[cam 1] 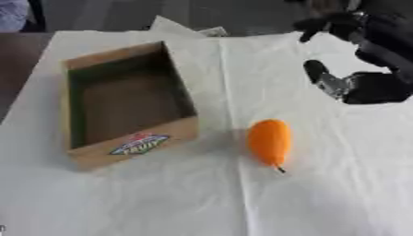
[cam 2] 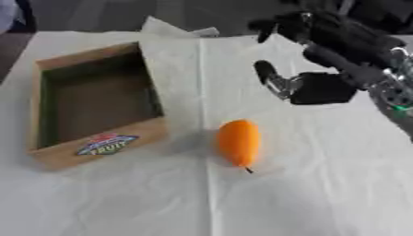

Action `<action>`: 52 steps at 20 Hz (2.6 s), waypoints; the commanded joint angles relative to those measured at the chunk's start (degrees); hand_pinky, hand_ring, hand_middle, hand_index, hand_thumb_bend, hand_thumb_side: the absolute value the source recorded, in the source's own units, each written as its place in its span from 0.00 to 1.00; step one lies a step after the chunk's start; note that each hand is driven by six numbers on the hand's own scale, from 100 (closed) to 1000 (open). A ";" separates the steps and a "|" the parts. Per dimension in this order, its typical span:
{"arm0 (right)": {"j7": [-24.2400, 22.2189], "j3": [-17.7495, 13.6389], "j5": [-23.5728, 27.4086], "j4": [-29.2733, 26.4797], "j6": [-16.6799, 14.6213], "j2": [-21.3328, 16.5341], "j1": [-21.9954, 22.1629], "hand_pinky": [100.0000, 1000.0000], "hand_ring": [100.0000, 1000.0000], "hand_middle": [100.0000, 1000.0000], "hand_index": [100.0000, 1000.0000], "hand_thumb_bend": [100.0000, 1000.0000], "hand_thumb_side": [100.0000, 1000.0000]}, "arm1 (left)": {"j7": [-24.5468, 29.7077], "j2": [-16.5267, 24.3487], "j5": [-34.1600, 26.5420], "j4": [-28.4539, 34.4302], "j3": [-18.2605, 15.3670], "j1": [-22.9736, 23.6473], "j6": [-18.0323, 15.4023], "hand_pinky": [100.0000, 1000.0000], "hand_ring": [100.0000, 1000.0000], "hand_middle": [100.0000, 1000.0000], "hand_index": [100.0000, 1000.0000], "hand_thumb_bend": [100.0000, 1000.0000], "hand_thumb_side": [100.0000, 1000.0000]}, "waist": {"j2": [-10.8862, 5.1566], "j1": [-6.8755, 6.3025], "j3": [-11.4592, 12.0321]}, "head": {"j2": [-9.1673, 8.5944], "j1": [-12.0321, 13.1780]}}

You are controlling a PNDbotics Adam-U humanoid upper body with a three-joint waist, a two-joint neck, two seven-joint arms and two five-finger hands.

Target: Pick up objects on the table and place them in the box.

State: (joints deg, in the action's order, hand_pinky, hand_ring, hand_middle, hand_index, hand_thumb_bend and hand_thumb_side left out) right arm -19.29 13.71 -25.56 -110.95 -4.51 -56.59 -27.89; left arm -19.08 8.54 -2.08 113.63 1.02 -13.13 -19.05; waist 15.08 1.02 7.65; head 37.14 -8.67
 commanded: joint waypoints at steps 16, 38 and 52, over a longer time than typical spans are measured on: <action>-21.65 4.82 0.62 7.54 0.86 7.14 -2.45 1.00 0.99 0.85 1.00 0.12 0.74 | 0.41 1.36 -0.52 0.96 -0.11 0.39 0.20 0.34 0.46 0.59 0.64 0.00 0.97 | -2.06 0.45 -0.22 | 1.25 0.51; -21.14 8.38 -11.20 13.60 -4.78 9.30 -2.38 0.96 0.95 0.77 1.00 0.26 0.81 | 1.00 0.60 0.57 0.96 0.47 0.37 0.39 0.33 0.45 0.59 0.63 0.00 0.98 | 0.35 0.39 0.91 | -0.09 -0.02; -14.37 8.42 -13.43 14.27 -2.05 10.07 -3.43 0.85 0.84 0.41 0.67 0.00 0.22 | 1.33 0.42 0.47 0.96 0.78 0.14 0.56 0.33 0.45 0.59 0.63 0.00 0.99 | 0.64 0.59 1.78 | -0.35 -0.12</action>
State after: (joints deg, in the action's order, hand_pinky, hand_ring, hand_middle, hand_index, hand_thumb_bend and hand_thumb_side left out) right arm -34.29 22.33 -38.26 -96.83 -6.83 -45.57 -30.74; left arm -17.96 8.54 -1.83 113.63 1.55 -12.38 -18.41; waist 16.52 1.63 9.46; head 37.28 -8.70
